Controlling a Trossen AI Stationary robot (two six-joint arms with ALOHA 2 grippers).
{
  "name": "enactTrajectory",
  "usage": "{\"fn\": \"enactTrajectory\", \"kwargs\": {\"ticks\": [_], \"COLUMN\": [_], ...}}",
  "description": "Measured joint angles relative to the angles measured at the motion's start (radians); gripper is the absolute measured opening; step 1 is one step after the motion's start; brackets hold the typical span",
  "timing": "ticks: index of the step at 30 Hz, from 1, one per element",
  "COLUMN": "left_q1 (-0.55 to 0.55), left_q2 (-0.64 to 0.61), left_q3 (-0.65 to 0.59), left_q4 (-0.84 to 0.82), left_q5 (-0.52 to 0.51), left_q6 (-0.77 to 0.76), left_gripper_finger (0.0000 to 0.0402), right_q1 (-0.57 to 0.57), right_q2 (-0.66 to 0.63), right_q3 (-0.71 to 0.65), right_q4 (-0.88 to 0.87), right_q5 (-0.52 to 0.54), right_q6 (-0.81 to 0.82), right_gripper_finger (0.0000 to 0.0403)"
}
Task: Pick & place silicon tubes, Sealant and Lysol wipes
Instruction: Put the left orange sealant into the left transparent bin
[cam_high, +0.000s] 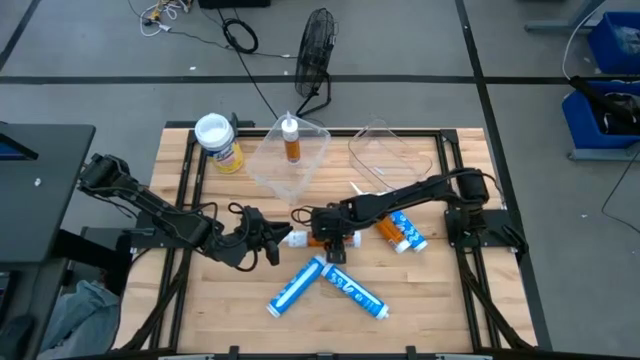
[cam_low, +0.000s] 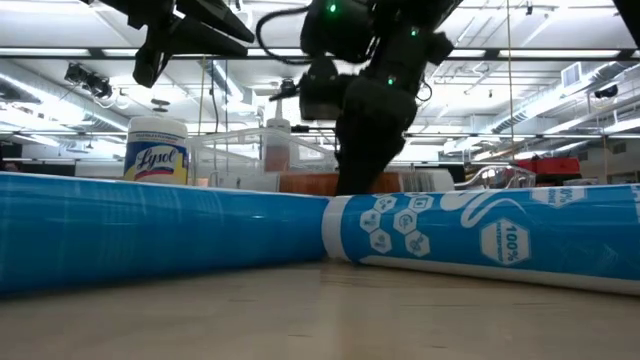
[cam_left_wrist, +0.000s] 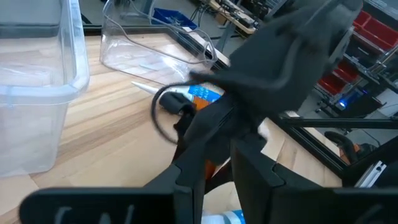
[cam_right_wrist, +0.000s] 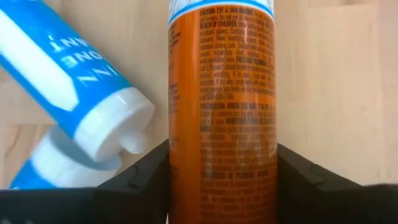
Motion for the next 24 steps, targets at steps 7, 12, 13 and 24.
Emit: {"fn": "enactTrajectory", "kwargs": {"ticks": [7, 12, 13, 24], "left_q1": [-0.013, -0.056, -0.065, -0.073], "left_q2": [-0.003, -0.03, -0.042, -0.132], "left_q3": [0.0, 0.0, 0.0, 0.0], "left_q4": [0.037, 0.096, 0.11, 0.251], "left_q5": [-0.016, -0.083, -0.09, -0.13], "left_q6": [0.008, 0.098, 0.125, 0.342], "left_gripper_finger": [0.0078, 0.0078, 0.0078, 0.0111], "right_q1": [-0.001, -0.026, -0.035, -0.108], "right_q2": [-0.102, -0.21, -0.235, -0.577], "right_q3": [0.0, 0.0, 0.0, 0.0], "right_q4": [-0.079, -0.177, -0.196, -0.205], "right_q5": [0.043, 0.127, 0.146, 0.285], "right_q6": [-0.01, -0.029, -0.029, 0.064], "right_gripper_finger": [0.0205, 0.0205, 0.0205, 0.0205]}}
